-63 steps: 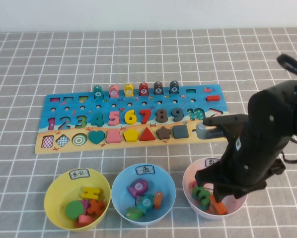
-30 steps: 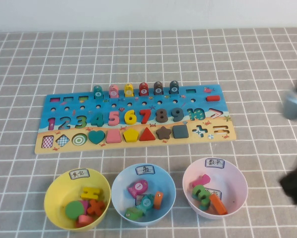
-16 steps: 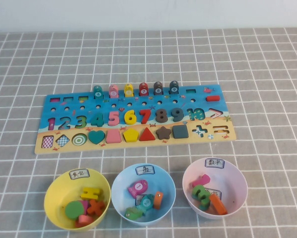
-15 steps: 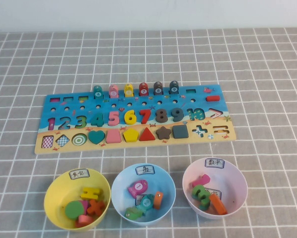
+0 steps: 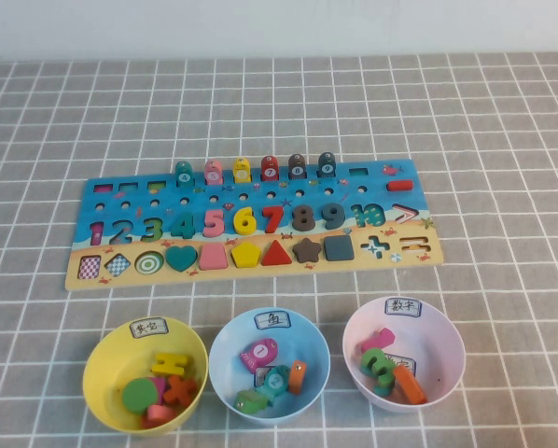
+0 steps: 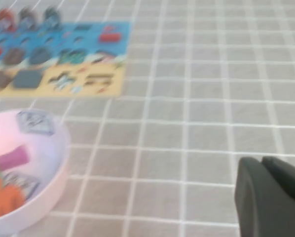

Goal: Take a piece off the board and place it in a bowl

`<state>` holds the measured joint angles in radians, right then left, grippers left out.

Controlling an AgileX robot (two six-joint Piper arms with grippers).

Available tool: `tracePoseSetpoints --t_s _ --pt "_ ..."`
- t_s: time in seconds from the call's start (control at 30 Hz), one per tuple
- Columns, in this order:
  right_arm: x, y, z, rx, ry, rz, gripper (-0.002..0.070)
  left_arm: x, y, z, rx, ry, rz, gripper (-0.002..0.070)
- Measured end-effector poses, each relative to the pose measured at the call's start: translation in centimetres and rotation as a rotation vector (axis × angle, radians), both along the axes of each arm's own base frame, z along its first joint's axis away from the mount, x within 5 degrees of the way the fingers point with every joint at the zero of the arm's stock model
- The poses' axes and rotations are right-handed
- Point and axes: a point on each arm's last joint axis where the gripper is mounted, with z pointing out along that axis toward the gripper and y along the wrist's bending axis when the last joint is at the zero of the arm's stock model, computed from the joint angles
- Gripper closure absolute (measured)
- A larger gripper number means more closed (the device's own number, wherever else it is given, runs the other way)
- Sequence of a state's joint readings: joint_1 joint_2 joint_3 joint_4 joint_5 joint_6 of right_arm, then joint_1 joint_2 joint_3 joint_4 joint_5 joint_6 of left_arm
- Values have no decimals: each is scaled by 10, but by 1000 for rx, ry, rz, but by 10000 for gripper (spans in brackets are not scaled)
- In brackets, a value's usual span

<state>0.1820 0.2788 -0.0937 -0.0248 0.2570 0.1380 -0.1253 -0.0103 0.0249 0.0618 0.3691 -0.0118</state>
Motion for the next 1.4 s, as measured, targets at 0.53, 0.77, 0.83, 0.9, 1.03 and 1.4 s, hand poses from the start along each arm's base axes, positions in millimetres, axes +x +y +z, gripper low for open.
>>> tracePoseSetpoints --t_s 0.53,0.77,0.83,0.9,1.03,1.4 --pt "-20 -8 -20 28 -181 -79 694 0 0 0 0 0 0 676" --pt "-20 -8 -23 14 -152 -79 694 0 0 0 0 0 0 676" --pt "-20 -8 -23 1 -154 -77 694 0 0 0 0 0 0 676" --pt "-20 -8 -23 -20 -157 -66 694 0 0 0 0 0 0 676" --pt "-21 -6 -26 -55 -133 -29 694 0 0 0 0 0 0 676" --pt "-23 -5 -31 -70 -73 -10 694 0 0 0 0 0 0 676"
